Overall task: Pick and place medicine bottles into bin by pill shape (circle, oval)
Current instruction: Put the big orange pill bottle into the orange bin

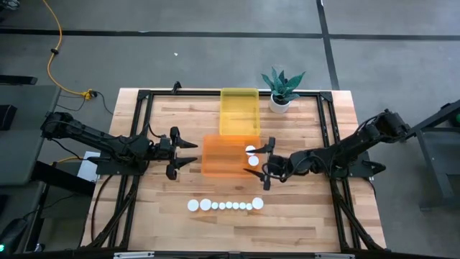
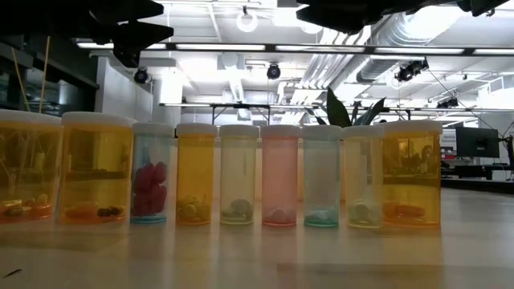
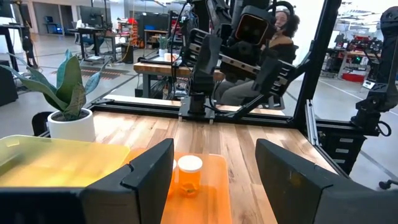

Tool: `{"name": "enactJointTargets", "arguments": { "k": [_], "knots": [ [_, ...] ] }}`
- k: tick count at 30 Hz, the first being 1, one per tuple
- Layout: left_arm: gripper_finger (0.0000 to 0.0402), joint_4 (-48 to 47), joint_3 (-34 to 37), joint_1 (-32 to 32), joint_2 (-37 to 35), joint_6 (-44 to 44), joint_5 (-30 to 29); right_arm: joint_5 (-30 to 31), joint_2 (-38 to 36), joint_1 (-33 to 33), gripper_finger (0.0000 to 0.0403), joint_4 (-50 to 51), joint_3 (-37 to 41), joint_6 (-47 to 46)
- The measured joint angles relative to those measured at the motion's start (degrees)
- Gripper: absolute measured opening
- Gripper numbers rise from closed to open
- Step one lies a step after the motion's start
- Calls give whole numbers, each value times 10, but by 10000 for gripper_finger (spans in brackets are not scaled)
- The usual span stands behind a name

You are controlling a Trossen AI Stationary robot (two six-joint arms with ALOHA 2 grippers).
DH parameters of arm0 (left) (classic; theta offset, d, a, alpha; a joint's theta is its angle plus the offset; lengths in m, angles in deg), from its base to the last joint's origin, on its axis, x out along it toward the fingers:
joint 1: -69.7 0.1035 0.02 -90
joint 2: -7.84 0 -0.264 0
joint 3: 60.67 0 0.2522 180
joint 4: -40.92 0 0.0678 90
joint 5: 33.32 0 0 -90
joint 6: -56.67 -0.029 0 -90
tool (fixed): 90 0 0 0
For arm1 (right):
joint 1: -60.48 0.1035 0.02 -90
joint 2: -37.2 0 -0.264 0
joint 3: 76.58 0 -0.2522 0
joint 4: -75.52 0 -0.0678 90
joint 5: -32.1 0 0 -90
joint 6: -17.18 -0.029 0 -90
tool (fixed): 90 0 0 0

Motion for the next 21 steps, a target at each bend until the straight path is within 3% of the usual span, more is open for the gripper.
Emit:
{"name": "enactJointTargets", "arguments": {
  "k": [16, 21],
  "knots": [
    [216, 0, 0, 0, 0, 0, 0, -69, 0, -1, 287, 63, 0, -67],
    [216, 0, 0, 0, 0, 0, 0, -67, -22, -3, 287, 141, 0, -67]
  ]
}}
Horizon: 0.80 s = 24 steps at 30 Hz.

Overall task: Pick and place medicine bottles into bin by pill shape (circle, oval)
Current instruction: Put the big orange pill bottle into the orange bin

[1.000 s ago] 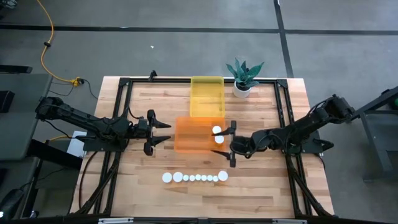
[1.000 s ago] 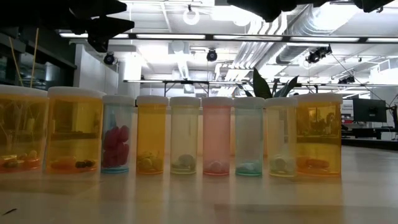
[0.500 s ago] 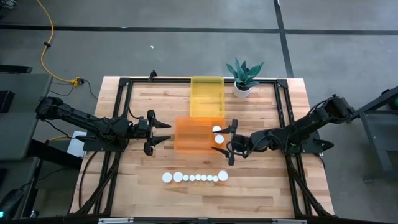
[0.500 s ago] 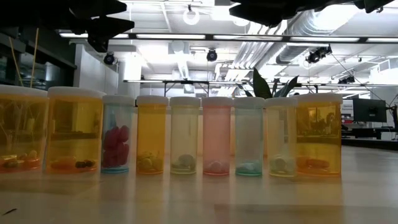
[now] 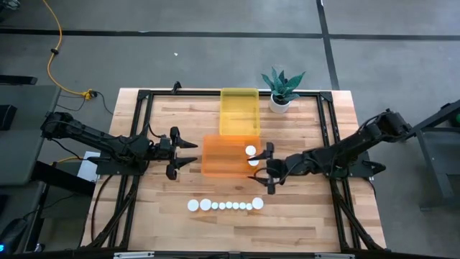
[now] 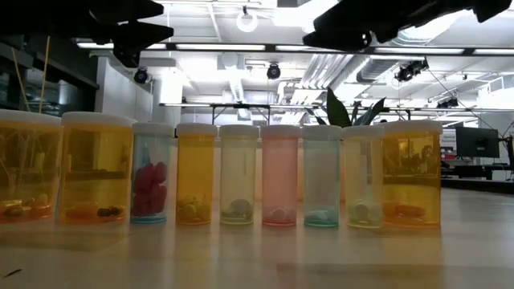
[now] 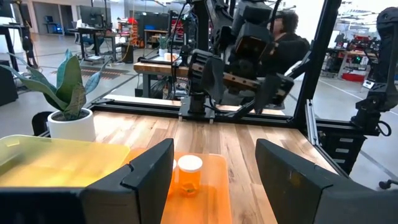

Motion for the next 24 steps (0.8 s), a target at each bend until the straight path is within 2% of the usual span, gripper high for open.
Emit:
{"name": "enactJointTargets", "arguments": {
  "k": [5, 14, 18, 24],
  "knots": [
    [216, 0, 0, 0, 0, 0, 0, 3, -72, 0, 287, 72, 13, -42],
    [216, 0, 0, 0, 0, 0, 0, 38, -200, 1, 287, -97, 167, -49],
    [216, 1, 0, 0, 0, 0, 0, 23, -226, -1, 287, -121, 181, -49],
    [216, 3, 0, 0, 0, 0, 0, 7, -223, 0, 287, -129, 182, -49]
  ]
}}
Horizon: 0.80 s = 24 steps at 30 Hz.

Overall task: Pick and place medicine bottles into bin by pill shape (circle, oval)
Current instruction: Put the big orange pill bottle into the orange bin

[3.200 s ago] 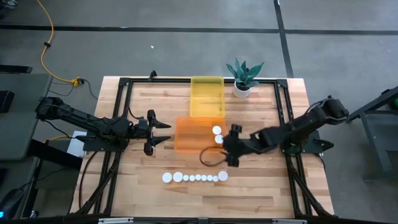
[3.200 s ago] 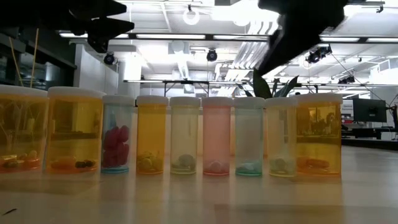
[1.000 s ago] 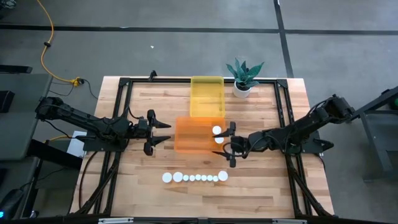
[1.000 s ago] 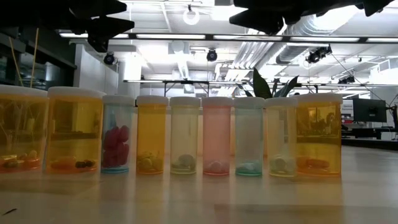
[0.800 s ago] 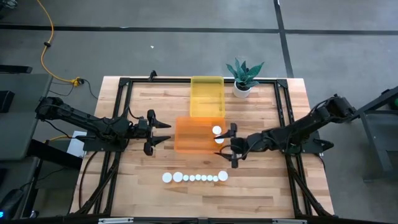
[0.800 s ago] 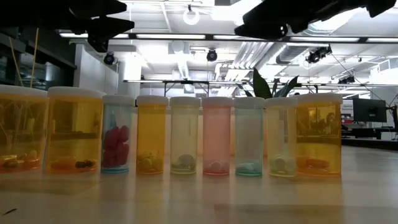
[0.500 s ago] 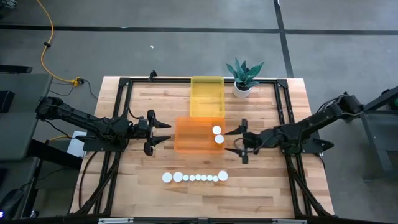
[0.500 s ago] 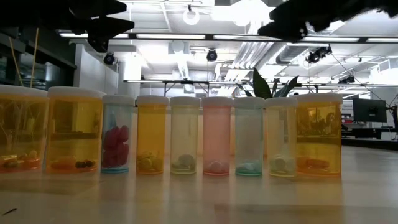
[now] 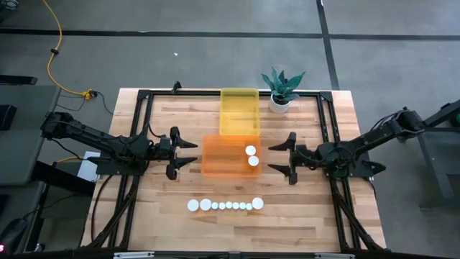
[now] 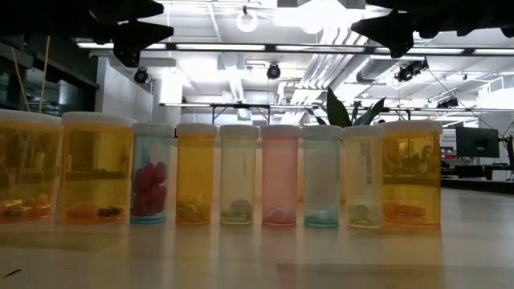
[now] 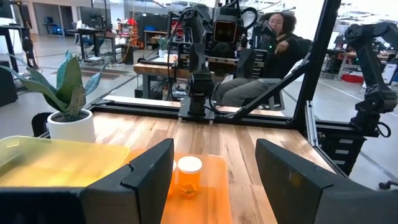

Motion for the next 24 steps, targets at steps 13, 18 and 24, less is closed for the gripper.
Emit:
{"name": "enactJointTargets", "arguments": {
  "k": [13, 18, 24],
  "knots": [
    [216, 9, 0, 0, 0, 2, 0, -4, 0, 0, 287, 0, 0, 0],
    [216, 9, 0, 0, 0, 2, 0, -3, 0, 0, 287, 0, 0, 0],
    [216, 10, 0, 0, 0, 2, 33, -3, 0, 0, 287, 4, 0, 0]
  ]
}}
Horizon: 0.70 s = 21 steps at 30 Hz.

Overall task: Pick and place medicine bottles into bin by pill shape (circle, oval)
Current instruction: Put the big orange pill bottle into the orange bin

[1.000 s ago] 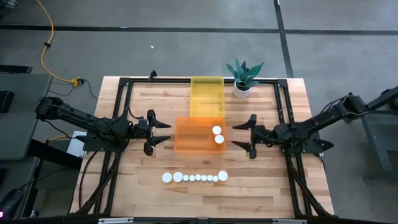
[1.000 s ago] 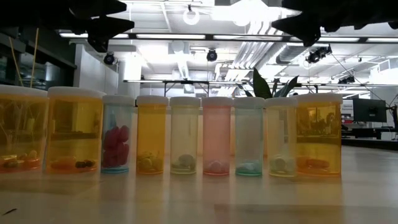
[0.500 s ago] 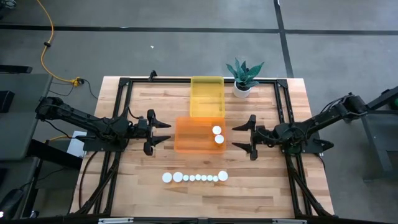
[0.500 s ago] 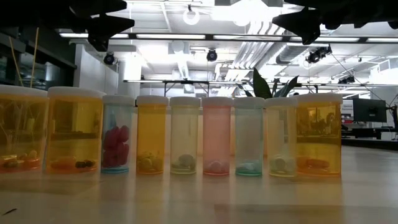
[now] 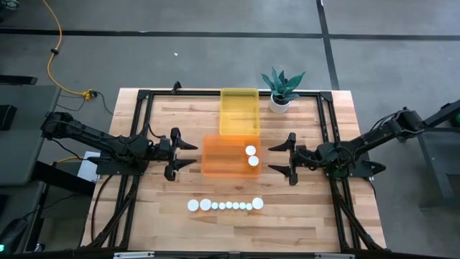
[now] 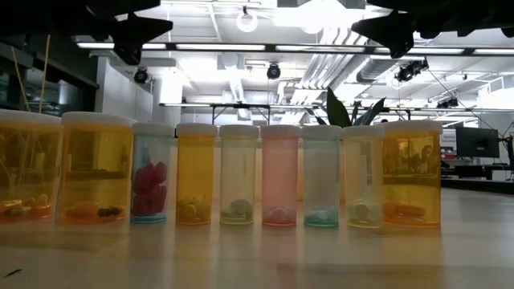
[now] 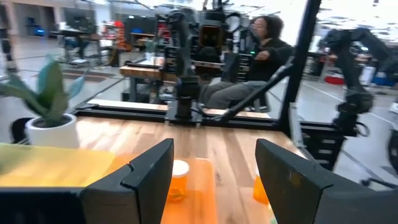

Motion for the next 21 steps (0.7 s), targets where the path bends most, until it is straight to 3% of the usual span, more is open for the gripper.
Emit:
{"name": "enactJointTargets", "arguments": {
  "k": [13, 21],
  "knots": [
    [221, 88, 0, -24, 71, -1, 6, 0, 0, 0, 287, 0, 0, 0],
    [274, 88, -29, -24, 109, 43, 3, 0, 0, 0, 287, 3, 0, 0]
  ]
}}
